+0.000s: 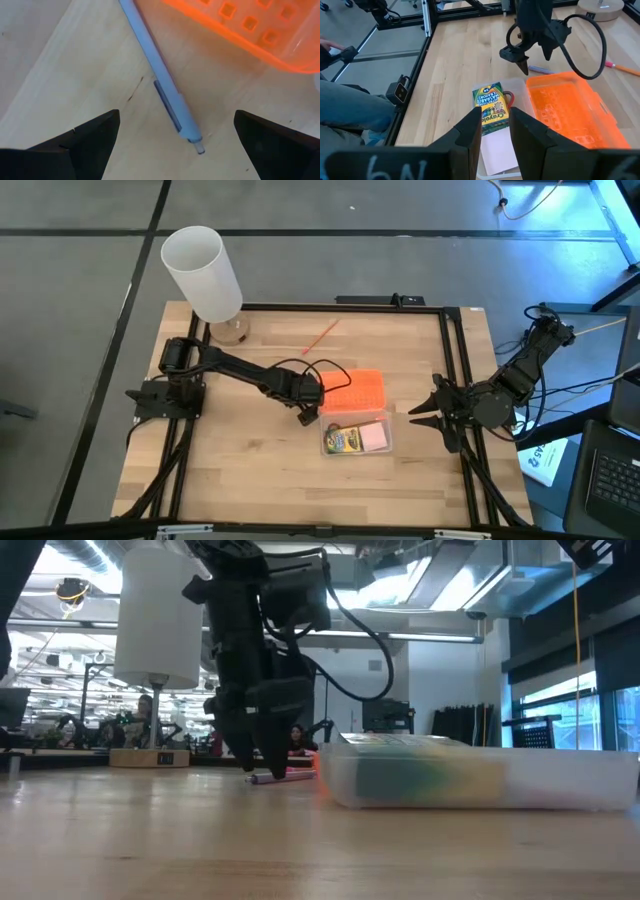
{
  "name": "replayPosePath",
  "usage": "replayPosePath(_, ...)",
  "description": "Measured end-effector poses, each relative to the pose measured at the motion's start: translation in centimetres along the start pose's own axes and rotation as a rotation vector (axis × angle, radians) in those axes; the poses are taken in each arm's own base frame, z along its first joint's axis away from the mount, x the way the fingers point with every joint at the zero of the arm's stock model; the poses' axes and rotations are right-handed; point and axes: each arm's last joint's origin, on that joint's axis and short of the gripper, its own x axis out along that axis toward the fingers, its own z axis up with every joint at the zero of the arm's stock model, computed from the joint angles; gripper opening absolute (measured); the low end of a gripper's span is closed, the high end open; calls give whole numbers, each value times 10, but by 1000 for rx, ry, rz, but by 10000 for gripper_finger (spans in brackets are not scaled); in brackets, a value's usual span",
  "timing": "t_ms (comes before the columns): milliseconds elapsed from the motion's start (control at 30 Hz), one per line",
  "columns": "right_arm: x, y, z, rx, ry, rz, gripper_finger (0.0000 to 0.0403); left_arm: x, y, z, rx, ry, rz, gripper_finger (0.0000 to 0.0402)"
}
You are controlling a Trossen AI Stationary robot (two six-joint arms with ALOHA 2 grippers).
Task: Pack school essentials
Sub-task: Put the purple pen into the orange supply box
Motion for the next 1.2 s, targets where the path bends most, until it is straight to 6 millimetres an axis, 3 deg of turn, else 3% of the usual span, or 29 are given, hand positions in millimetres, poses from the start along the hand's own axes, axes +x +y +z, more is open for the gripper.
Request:
replayPosePath(367,0,0,0,-95,-5,-10,101,1,0,0,-1,-2,-1,363)
replayPosePath(633,0,-3,1,-113,-48,-113,101,17,-4,-2,7,29,17,334)
replayPosePath(833,0,-5,-1,-124,-42,-147,101,18,-6,-3,11,27,13,312)
replayPosePath(1200,0,-5,-1,-126,-40,-149,101,19,-7,-4,11,31,7,218)
